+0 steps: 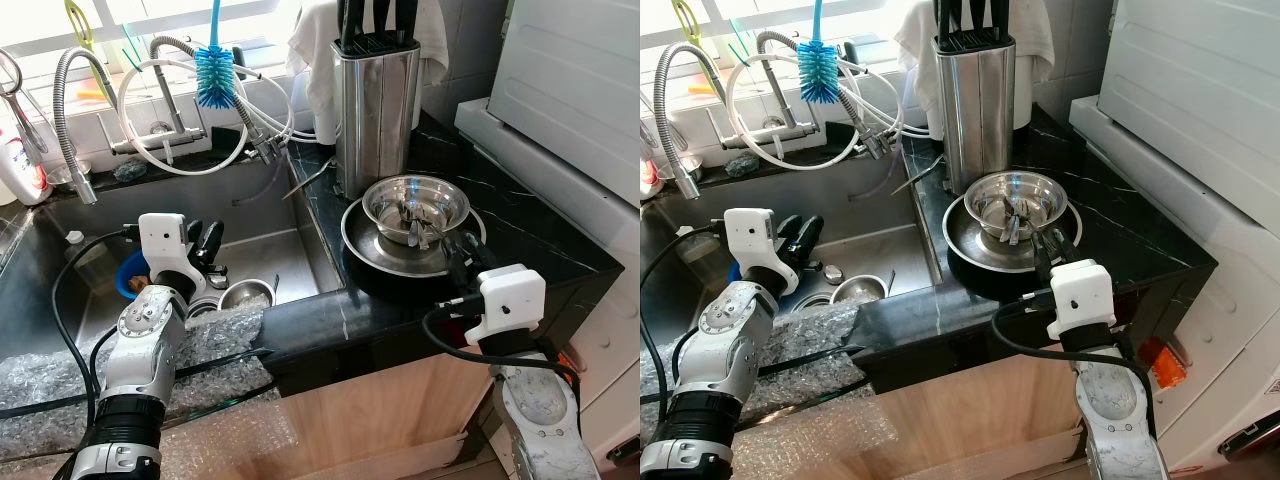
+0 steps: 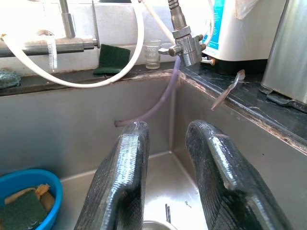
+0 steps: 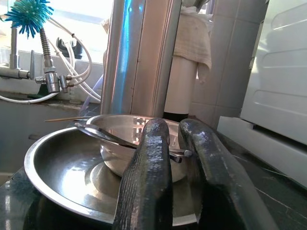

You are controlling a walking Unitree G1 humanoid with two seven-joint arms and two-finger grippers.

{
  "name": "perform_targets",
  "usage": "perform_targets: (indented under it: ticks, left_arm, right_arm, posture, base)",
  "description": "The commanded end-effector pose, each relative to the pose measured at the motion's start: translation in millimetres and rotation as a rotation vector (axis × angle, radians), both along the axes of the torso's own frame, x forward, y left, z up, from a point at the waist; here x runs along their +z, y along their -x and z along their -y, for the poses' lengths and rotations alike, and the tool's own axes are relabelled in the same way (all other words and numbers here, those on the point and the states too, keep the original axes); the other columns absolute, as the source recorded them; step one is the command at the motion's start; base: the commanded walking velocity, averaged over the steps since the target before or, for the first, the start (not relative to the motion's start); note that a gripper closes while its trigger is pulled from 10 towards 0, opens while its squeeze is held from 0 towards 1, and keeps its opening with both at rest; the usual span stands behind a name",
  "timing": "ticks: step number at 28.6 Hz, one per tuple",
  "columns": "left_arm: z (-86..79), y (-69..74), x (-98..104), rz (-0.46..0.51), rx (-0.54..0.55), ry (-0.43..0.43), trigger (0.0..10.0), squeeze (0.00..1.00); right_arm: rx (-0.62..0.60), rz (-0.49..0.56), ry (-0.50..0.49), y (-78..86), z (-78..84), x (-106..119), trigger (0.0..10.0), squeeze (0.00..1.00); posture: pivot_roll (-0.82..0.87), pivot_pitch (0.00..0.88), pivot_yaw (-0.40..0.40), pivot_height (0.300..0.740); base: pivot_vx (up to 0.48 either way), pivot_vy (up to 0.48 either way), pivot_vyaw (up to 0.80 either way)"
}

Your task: Kitchen organization

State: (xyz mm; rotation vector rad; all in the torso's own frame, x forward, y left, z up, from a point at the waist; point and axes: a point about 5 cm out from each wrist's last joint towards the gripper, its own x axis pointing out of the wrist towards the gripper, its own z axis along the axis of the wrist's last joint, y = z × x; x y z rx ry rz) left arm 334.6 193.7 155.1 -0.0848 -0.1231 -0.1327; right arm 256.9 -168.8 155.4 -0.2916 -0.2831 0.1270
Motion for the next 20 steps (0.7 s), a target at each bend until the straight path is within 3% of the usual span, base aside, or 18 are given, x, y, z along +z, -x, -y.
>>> perform_targets:
  ticks: [1,8,20]
  left_arm:
    - [-3.4,-1.6,1.6,-0.005,0.009,-0.005,10.0,0.0]
    - [-3.3,-1.9,2.2,-0.001,0.012,-0.01,10.0,0.0]
    - [-1.3,-2.5,4.1,0.011,0.009,-0.006,10.0,0.0]
  right_arm:
    - [0.0,0.008,-0.008,-2.5,-1.2,1.3,0.0,0.0]
    - [0.0,0.022,-0.01,-4.5,-2.0,4.9,0.0,0.0]
    - [0.069,0.194,-0.042,-5.7,-21.3,57.4,0.0,0.0]
  posture:
    - [-0.14,0.0,0.112,0.74]
    - [-0.14,0.0,0.112,0.74]
    - [-0.14,0.0,0.109,0.74]
  base:
    - [0.0,0.0,0.0]
    - [0.0,0.0,0.0]
    - [0.0,0.0,0.0]
